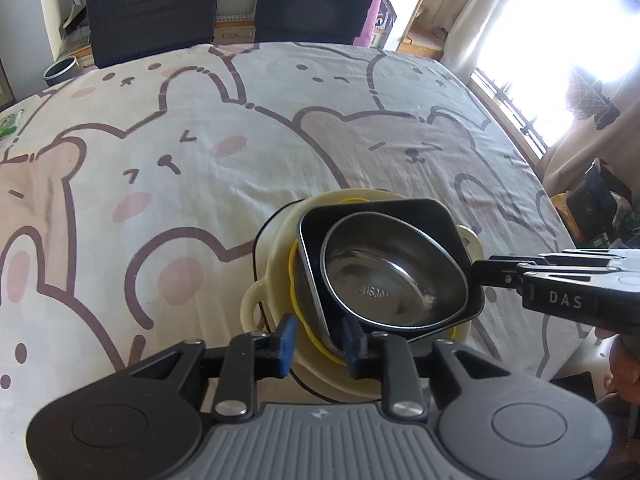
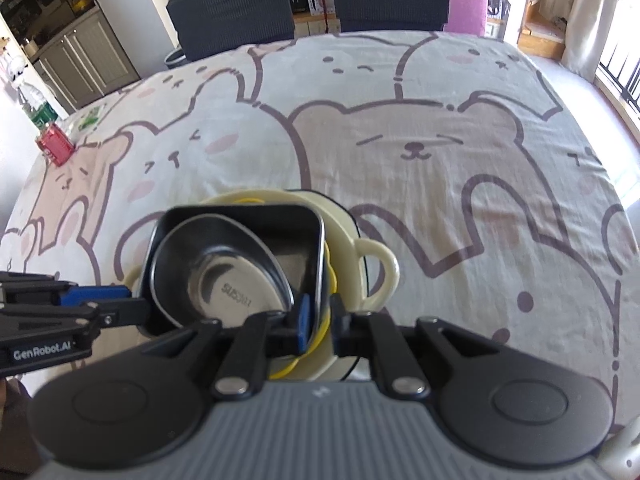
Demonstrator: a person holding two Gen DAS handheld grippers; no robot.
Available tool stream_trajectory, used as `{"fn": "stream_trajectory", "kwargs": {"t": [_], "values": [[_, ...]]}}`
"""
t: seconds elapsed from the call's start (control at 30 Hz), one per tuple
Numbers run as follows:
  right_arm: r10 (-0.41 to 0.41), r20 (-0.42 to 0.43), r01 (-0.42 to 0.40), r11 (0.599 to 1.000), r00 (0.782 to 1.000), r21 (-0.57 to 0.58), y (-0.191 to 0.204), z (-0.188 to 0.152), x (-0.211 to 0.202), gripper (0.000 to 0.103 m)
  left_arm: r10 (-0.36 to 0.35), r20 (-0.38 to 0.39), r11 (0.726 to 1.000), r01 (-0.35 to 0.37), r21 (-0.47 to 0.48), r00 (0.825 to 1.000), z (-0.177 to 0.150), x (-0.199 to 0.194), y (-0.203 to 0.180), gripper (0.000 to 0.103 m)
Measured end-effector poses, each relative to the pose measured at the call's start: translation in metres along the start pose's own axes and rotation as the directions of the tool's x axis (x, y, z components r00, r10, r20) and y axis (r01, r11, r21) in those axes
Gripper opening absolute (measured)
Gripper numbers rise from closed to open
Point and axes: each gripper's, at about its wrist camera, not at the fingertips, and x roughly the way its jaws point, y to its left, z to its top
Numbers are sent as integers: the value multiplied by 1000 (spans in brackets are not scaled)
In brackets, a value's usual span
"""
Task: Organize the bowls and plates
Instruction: 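Open both grippers to release the steel tray and withdraw upward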
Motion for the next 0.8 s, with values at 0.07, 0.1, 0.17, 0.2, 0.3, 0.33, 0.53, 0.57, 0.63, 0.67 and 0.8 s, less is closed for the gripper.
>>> {"fn": "stream_trajectory", "kwargs": {"t": [0.07,0.1,0.17,0.2,0.3,0.33,0.53,0.57,0.63,0.67,0.8], "values": [[4,22,-4,1000,1000,3,-1,0,-6,25,7,17,1000,-7,-3,1000,-1,-6,0,45],[8,35,-8,1000,999,3,-2,0,-10,28,13,29,1000,-13,-5,999,-1,-9,0,48],[15,63,-15,1000,998,8,-4,1,-18,39,26,52,1000,-25,-7,998,-2,-17,0,61],[13,79,-13,1000,997,7,-5,0,-23,46,30,66,1000,-30,-8,997,-3,-22,-1,64],[3,131,-3,1000,991,0,-6,-2,-37,58,51,132,999,-50,-14,990,-5,-40,-3,83],[3,150,-4,1000,989,2,-7,-3,-43,63,64,156,998,-62,-14,986,-6,-47,-5,90],[-17,284,14,1000,959,11,-15,-13,-78,89,86,289,996,-79,-35,953,-12,-86,-13,103],[-21,309,18,1000,951,11,-16,-15,-85,92,88,307,996,-81,-37,948,-13,-92,-15,103],[-34,361,34,999,932,5,-16,-20,-100,101,90,351,996,-82,-37,932,-17,-105,-19,103],[-34,384,37,999,923,-1,-17,-22,-106,103,92,374,996,-83,-39,923,-19,-112,-22,103],[-18,471,24,1000,882,-6,-21,-37,-136,103,119,467,993,-113,-41,876,-31,-139,-33,103]]}}
